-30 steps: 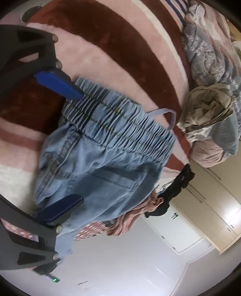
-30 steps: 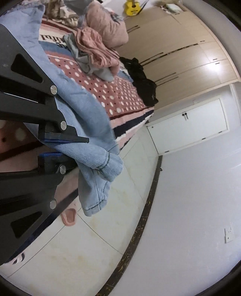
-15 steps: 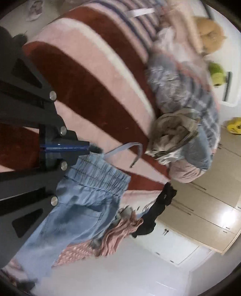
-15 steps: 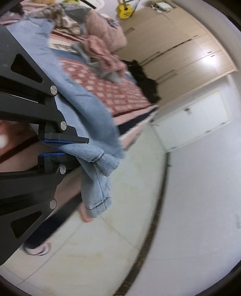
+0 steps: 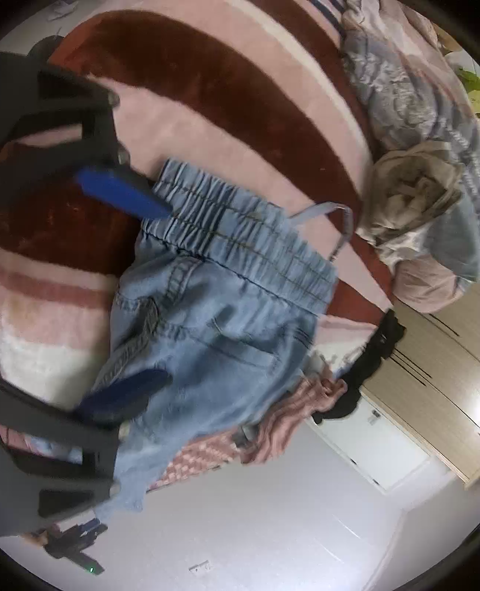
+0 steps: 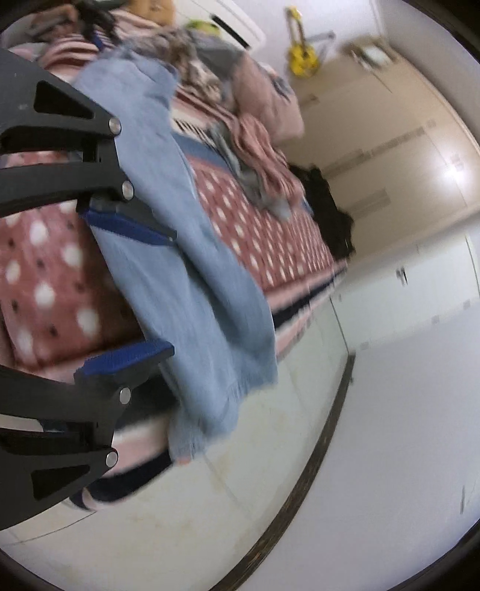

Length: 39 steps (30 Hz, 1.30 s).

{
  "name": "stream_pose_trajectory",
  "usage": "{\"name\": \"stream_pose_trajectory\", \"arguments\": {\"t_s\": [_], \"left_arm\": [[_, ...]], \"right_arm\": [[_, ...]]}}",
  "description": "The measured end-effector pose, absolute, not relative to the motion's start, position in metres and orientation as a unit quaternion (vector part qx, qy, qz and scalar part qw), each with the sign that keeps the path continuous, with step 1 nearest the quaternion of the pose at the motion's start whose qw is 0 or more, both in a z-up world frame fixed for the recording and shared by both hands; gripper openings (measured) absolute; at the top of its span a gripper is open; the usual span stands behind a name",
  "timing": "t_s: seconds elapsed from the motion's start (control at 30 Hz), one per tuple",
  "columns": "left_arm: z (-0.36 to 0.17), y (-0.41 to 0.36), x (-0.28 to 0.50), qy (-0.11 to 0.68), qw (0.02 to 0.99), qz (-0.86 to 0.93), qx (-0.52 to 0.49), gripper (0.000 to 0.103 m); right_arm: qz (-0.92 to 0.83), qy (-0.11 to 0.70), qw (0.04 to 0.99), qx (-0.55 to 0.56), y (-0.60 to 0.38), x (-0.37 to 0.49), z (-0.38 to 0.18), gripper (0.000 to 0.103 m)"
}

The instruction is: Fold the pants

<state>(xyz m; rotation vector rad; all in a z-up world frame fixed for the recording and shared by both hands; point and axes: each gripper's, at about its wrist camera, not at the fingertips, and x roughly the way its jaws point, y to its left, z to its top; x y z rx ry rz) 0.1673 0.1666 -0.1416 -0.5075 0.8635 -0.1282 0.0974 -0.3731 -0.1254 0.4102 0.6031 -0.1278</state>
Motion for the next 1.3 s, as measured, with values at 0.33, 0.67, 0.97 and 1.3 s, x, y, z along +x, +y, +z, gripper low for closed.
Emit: {"name": "stream_pose_trajectory", "arguments": {"t_s": [0.33, 0.67, 0.97, 1.3], "left_arm": [[-0.148, 0.166, 0.204, 0.395, 0.873, -0.014, -0.286, 0.06], [-0.13, 0.175, 0.211, 0.361, 0.888, -0.006, -0.284, 0.013], [-0.125, 0.191, 0.167, 0.352, 0.904, 0.004, -0.241, 0.012], [-0.135, 0.189, 0.128, 0.373, 0.901, 0.012, -0.222, 0.012]], "right_arm": [[-0.024, 0.345, 0.892, 0.292, -0.365, 0.127, -0.183, 0.057], [-0.085, 0.265, 0.899, 0.339, -0.379, 0.146, -0.177, 0.005], [-0.078, 0.263, 0.902, 0.332, -0.377, 0.125, -0.165, 0.004], [-0.108, 0.278, 0.901, 0.314, -0.383, 0.107, -0.172, 0.003]]}}
